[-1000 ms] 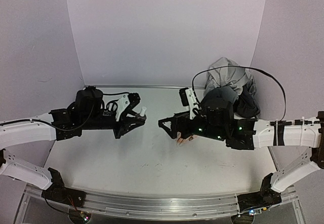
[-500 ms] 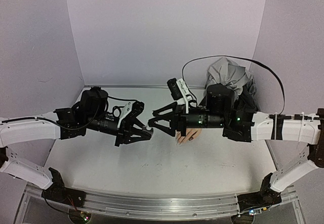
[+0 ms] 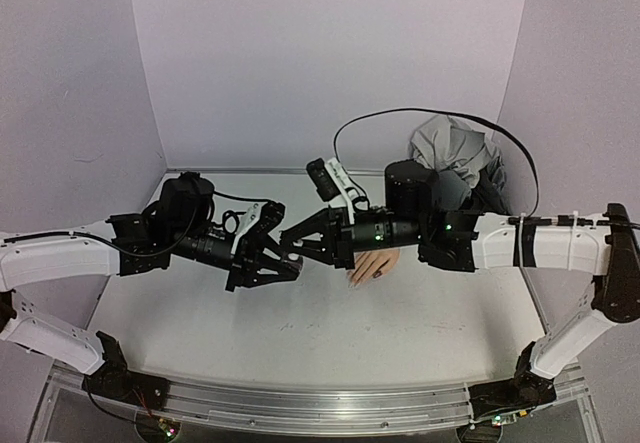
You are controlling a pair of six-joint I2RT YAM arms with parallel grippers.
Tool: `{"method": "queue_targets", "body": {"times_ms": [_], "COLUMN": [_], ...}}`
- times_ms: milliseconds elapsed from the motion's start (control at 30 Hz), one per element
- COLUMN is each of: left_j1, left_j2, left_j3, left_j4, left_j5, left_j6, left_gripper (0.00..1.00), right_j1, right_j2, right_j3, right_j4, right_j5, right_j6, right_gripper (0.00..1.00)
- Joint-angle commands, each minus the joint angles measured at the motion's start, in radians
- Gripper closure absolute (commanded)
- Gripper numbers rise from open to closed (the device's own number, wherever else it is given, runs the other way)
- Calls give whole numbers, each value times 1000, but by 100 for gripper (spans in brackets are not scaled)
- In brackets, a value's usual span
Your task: Paint the nails
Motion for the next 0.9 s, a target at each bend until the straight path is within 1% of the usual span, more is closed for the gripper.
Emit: {"method": "queue_targets", "body": {"times_ms": [0,67,167,233,267,300,333,400,433,467,533,600,633,733,800,867], "left_j1": [-1,0,0,0,0,0,0,0,0,1,1,3,2,2,3,3], "left_j2": [-23,-34,-51,-64,-68,-72,-73,-71,-71,-71,-73,-72,-70,-69,-71,-75], "left_j3": [58,55,52,48,47,46,44,42,41,39,36,37,38,37,38,36], "left_j4": [57,57,57,58,58,58,58,58,58,58,60,60,60,60,60,60], "left_j5": [-29,-87,-243,-376,-440,-509,-601,-745,-792,-823,-834,-812,-798,-773,-764,-748], "left_j6": [2,3,0,-4,-1,1,5,5,7,9,13,10,8,5,7,11], "left_gripper": [100,100,100,100,100,100,100,100,100,100,100,100,100,100,100,100], "right_j1": [-1,0,-1,1,0,6,29,95,127,164,238,256,256,252,245,231], "right_j2": [13,16,27,42,55,72,101,182,233,295,385,451,466,455,419,353], "right_j3": [53,53,51,52,56,66,97,200,256,308,410,473,485,487,476,428], "right_j4": [55,53,49,40,28,5,-57,-263,-370,-426,-436,-425,-391,-333,-331,-320], "right_j5": [-61,-49,-2,101,189,310,534,950,1073,1145,1202,1140,1100,1047,1048,1053], "right_j6": [3,1,11,36,64,99,138,286,395,469,529,586,575,527,489,473], "right_gripper": [95,100,100,100,100,100,100,100,100,100,100,100,100,100,100,100]}}
